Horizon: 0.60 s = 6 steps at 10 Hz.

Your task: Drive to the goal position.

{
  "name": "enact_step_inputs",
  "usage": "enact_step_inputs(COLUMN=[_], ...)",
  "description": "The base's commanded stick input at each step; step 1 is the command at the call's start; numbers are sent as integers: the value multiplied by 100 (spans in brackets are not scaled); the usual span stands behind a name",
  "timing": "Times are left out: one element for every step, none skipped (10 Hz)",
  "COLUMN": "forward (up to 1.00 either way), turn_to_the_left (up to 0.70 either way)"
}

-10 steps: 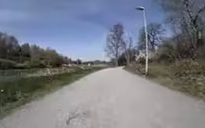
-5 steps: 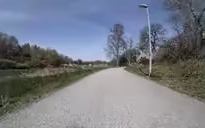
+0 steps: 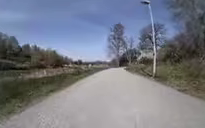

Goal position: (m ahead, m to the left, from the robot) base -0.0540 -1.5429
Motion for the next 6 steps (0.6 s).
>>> enact_step_inputs(forward=[85, 85, 85, 85, 85, 85], turn_to_the_left=[0, 0, 0, 0, 0, 0])
